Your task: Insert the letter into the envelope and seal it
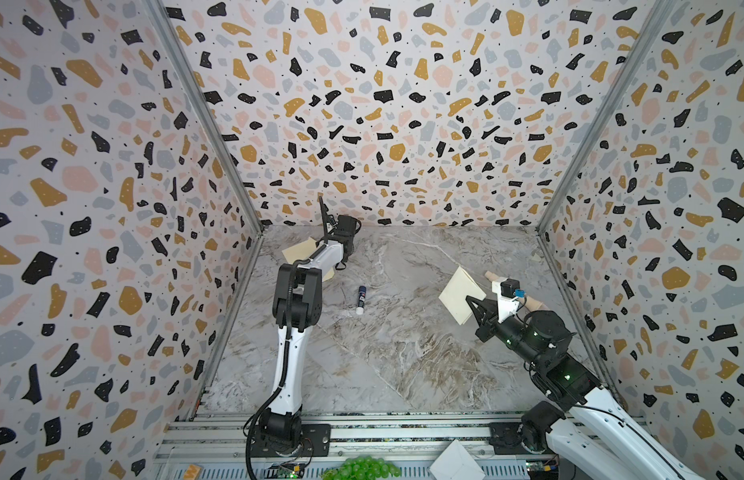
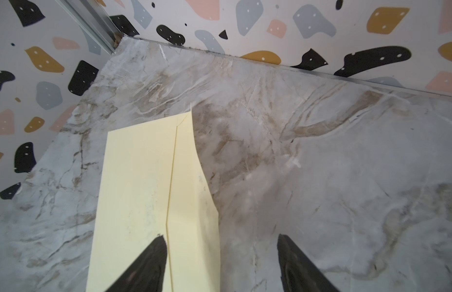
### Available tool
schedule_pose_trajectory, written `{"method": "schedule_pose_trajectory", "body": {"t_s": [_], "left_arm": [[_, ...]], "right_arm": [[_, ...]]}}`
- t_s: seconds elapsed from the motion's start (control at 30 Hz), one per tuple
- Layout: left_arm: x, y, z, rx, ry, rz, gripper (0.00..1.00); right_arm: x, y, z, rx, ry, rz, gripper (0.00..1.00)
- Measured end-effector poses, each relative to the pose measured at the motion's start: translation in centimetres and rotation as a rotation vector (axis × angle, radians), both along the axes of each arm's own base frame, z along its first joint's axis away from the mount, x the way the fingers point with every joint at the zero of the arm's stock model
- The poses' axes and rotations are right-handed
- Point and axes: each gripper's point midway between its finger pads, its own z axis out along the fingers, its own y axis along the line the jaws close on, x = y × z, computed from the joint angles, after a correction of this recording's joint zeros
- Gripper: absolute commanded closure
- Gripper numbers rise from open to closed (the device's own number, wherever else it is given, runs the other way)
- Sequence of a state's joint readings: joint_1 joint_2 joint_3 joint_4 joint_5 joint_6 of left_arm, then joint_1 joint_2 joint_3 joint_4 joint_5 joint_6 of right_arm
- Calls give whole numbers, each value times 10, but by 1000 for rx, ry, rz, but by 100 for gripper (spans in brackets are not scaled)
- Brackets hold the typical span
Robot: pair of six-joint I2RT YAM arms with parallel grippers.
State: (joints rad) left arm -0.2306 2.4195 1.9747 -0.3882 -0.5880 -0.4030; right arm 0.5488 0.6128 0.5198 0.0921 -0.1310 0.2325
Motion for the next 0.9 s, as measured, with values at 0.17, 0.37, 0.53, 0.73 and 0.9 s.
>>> {"method": "schedule_pose_trajectory", "body": {"t_s": [0.17, 0.37, 0.53, 0.73, 0.9], "left_arm": [[-2, 5, -11, 7, 27, 7, 52], [-2, 9, -14, 5, 30, 14, 76], [-8, 13, -24, 10, 48, 20, 98], [-22, 18, -4, 20, 31, 24, 100], [-36, 23, 61, 24, -56, 21, 100]], "right_arm": [[0, 0, -8, -18, 16, -1, 100], [3, 2, -16, -36, 35, 5, 100], [4, 2, -19, -47, 43, 7, 100], [5, 1, -20, -61, 35, 5, 100], [5, -2, -18, -68, 23, -4, 100]]}}
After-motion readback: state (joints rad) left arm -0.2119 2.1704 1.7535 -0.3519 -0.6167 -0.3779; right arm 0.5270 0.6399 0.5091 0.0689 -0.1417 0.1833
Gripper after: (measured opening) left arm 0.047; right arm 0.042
